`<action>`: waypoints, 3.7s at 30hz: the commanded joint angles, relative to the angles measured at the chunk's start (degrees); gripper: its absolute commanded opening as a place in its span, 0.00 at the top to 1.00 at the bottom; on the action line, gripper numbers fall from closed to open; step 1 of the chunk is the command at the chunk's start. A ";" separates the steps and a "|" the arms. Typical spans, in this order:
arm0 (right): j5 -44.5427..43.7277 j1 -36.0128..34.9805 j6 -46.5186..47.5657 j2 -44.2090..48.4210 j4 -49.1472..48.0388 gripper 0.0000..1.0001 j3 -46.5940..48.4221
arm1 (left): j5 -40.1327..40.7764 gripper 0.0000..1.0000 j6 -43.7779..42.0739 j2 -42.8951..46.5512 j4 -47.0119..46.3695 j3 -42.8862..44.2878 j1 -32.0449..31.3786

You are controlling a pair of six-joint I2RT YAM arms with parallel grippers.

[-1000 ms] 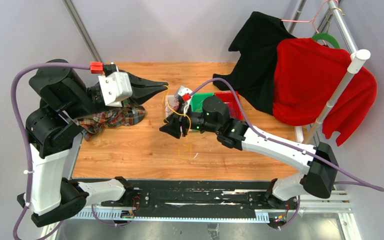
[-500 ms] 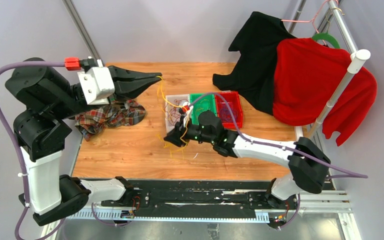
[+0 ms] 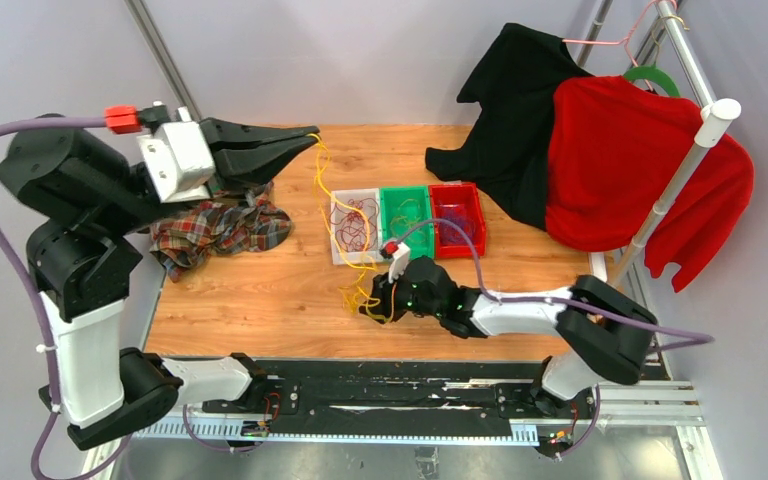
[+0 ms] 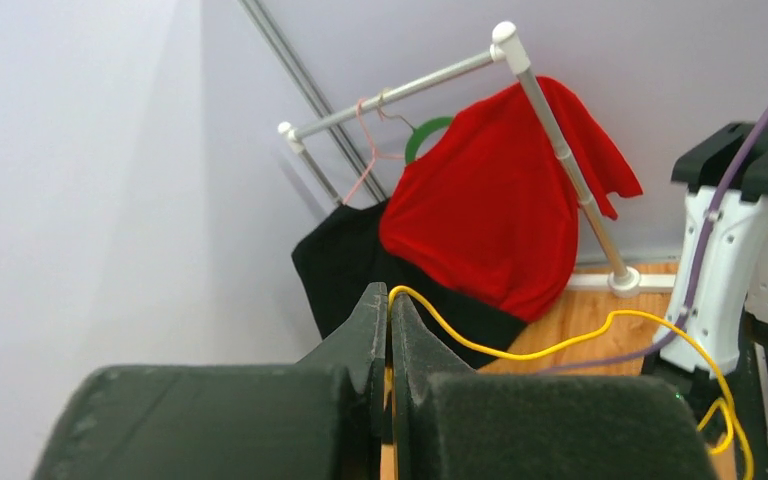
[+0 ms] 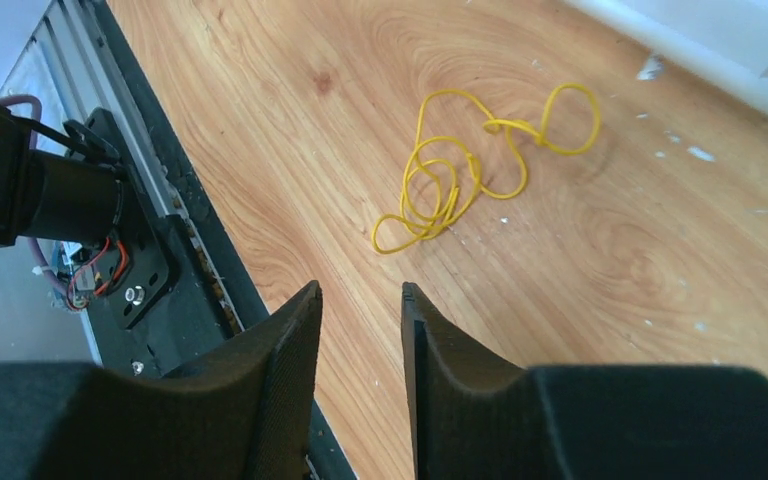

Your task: Untangle the cables

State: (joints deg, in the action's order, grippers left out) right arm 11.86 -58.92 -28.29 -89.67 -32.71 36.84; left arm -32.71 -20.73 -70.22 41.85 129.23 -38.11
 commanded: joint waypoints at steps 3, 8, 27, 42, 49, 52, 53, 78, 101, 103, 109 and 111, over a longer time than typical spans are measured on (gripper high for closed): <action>-19.07 0.30 -0.74 16.74 12.77 0.54 -1.86 | 2.08 1.00 -1.18 0.33 -1.09 -8.78 -0.30; -38.28 2.98 -0.91 29.58 26.25 0.53 -2.31 | 2.37 1.00 -1.53 -0.41 -1.71 -14.52 -0.38; -54.18 10.96 -0.84 39.61 39.24 0.59 -3.09 | 6.82 1.00 -4.66 -10.43 -15.63 -26.44 -0.48; -51.52 12.71 -0.10 36.63 38.08 0.67 -2.72 | 10.62 1.00 -7.22 -15.00 -19.67 -19.98 3.62; -50.34 12.82 -0.58 34.93 37.34 0.70 -2.56 | 13.22 1.00 -7.56 -14.43 -23.61 -23.42 3.74; -50.10 12.79 -0.62 34.97 37.35 0.72 -2.89 | 14.18 1.00 -9.01 -14.80 -23.80 -26.35 3.74; -50.10 12.80 -0.70 35.26 37.50 0.72 -3.14 | 14.31 1.00 -9.51 -14.89 -23.92 -27.58 3.74; -51.85 13.34 -1.42 38.59 39.63 0.77 -6.62 | 20.38 1.00 -10.80 -24.72 -24.16 -42.68 3.57; -51.03 15.27 -1.01 38.88 40.09 0.79 -6.78 | 22.32 0.93 -7.22 -36.69 -22.13 -45.24 2.80; -50.90 15.35 -1.13 38.74 40.14 0.79 -6.72 | 21.52 0.91 -6.25 -36.94 -22.75 -45.25 2.84; -50.63 15.38 -1.20 38.54 40.76 0.80 -5.55 | 20.96 0.91 -5.00 -39.01 -24.12 -44.10 1.79; -50.33 15.34 -1.20 38.60 41.29 0.81 -5.07 | 20.96 0.85 -4.26 -39.71 -22.91 -42.39 1.72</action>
State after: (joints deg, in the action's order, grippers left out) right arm -37.98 -44.49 -28.95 -51.24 6.66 30.89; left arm -11.16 -26.68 -107.87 19.29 84.38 -35.64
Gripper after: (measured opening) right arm 0.197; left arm 0.103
